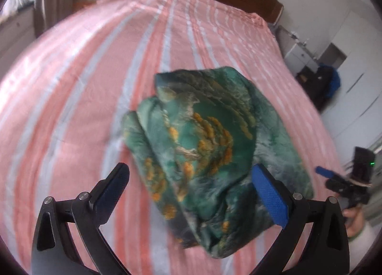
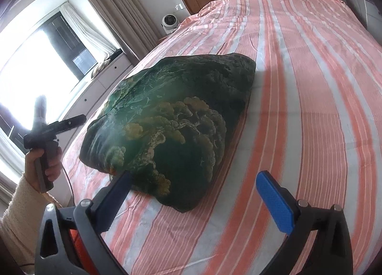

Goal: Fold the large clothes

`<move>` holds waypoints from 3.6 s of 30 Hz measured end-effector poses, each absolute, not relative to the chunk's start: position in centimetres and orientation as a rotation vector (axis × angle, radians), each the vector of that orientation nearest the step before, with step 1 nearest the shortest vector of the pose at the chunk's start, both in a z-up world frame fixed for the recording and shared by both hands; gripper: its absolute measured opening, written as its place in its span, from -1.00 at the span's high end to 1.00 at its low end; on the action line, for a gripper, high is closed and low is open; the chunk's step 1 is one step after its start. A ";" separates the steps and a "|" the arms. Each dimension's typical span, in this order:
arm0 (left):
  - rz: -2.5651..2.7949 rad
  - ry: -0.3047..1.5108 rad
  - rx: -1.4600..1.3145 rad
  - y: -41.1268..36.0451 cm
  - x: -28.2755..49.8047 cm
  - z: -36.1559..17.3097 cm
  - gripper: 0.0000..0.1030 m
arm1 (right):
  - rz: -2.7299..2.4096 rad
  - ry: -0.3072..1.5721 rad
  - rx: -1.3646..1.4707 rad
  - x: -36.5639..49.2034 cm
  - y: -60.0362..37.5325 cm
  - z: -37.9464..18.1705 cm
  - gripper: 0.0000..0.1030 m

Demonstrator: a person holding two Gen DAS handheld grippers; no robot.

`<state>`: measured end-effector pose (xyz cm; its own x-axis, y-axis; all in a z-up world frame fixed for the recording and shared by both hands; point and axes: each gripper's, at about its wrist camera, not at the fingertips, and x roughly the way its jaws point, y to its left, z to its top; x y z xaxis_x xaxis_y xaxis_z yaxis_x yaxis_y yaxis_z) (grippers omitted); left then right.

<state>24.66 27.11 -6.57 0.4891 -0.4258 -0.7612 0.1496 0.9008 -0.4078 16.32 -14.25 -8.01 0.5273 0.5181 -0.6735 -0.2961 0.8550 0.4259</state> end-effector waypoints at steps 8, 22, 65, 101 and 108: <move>-0.415 1.213 -0.508 28.5 30.3 -14.8 -1.00 | 0.613 1.039 0.570 25.5 -13.4 -10.8 -1.00; -0.447 1.265 -0.612 26.7 31.6 -18.8 -0.45 | 0.673 1.303 0.573 32.6 -8.5 -18.5 -0.98; 0.056 0.475 0.062 17.1 13.3 2.0 -1.00 | 0.095 0.557 0.068 13.6 -16.8 1.7 -1.00; 0.041 0.768 0.102 6.4 1.1 -1.1 -1.00 | -0.040 0.652 -0.094 -4.3 -12.5 -0.5 -1.00; 0.046 0.772 0.091 6.8 1.0 -1.2 -1.00 | -0.039 0.680 -0.098 -4.4 -12.1 -1.1 -1.00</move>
<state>1.05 6.83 -1.17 0.7154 0.0754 -0.6946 -0.0082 0.9950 0.0995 -4.44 -12.07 -1.10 0.7772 -0.0684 -0.6256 0.0044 0.9946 -0.1032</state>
